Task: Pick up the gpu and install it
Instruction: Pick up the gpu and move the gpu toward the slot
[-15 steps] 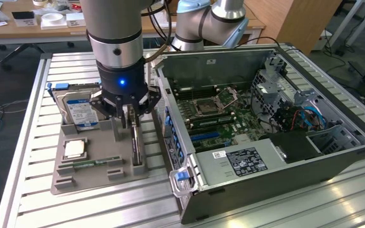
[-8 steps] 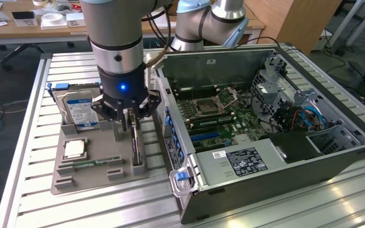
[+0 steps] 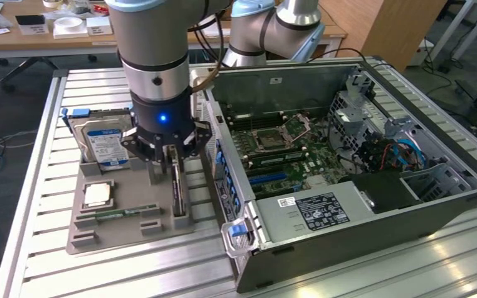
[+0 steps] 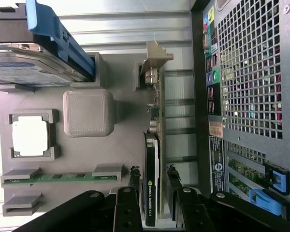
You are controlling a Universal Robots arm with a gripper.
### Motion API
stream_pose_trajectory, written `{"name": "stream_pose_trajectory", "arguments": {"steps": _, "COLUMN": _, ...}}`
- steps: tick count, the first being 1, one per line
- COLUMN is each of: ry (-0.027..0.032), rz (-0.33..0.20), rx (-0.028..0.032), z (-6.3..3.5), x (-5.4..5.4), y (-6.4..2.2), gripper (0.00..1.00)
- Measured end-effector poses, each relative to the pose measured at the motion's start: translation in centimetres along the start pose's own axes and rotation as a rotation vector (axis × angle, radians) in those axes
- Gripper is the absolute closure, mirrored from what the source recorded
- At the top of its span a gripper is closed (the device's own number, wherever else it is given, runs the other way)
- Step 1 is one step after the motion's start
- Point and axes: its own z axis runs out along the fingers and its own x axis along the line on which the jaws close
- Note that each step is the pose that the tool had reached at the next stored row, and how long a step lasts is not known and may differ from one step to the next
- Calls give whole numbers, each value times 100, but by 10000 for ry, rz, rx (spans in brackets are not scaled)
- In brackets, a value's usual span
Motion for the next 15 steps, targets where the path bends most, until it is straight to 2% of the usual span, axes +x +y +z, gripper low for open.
{"name": "stream_pose_trajectory", "arguments": {"steps": 6, "ry": 8, "rz": 0, "rx": 17, "z": 67, "x": -16, "y": -3, "gripper": 64}}
{"name": "stream_pose_trajectory", "arguments": {"steps": 15, "ry": 9, "rz": -1, "rx": 21, "z": 218, "x": -14, "y": -8, "gripper": 64}}
